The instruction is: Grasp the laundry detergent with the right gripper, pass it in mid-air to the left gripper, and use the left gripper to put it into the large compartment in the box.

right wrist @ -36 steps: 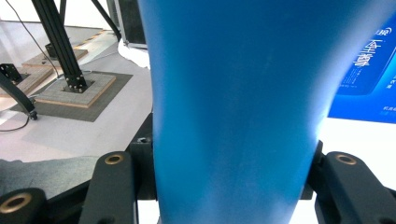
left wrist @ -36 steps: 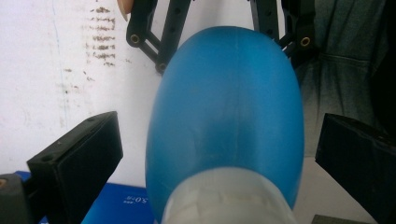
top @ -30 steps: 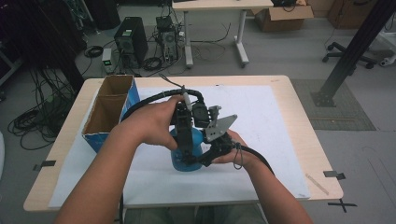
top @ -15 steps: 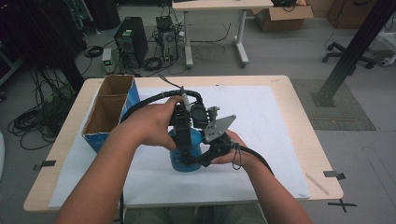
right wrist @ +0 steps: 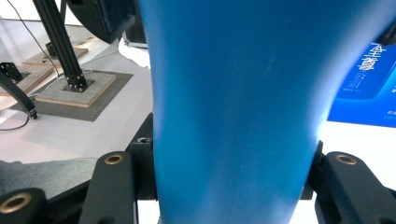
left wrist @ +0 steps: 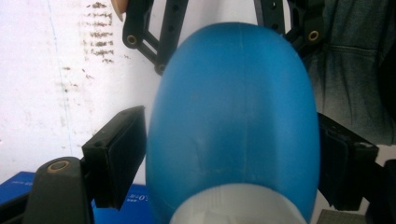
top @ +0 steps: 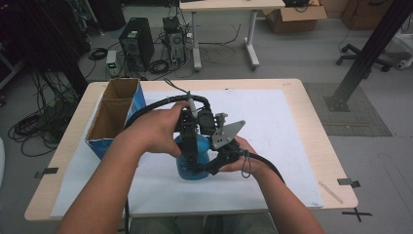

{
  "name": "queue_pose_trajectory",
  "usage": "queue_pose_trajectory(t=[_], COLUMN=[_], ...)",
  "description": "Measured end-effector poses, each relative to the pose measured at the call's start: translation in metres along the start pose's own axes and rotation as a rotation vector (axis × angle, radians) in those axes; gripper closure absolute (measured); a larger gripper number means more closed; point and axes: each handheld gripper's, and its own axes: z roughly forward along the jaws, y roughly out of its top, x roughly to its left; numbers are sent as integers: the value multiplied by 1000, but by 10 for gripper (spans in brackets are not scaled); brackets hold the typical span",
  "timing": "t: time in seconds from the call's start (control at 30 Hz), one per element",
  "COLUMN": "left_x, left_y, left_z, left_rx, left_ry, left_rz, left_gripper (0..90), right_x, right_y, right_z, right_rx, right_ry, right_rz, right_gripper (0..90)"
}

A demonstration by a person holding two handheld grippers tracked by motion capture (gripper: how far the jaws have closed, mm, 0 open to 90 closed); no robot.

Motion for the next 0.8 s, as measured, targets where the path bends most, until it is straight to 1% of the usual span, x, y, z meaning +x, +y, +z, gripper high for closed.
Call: queue_pose_trajectory(t=[0.17,0.43,0.57,0.8], left_x=[0,-1,-1,-2], left_y=[-1,-3,-2,-1], left_z=[-1,-1,-1,0], left_rx=[-3,1,-10,2], left_ry=[-9,-20,-16,4], left_rz=[7,12,8,21], left_gripper=[275,345,376,384], right_x=[0,0,1,0], right_y=[1,1,2,2], right_z=[1,1,1,1], right_rx=[0,2,0,3], right_ry=[2,0,1,0], right_rz=[-2,-2,-4,-5], right_gripper=[446,446,446,447])
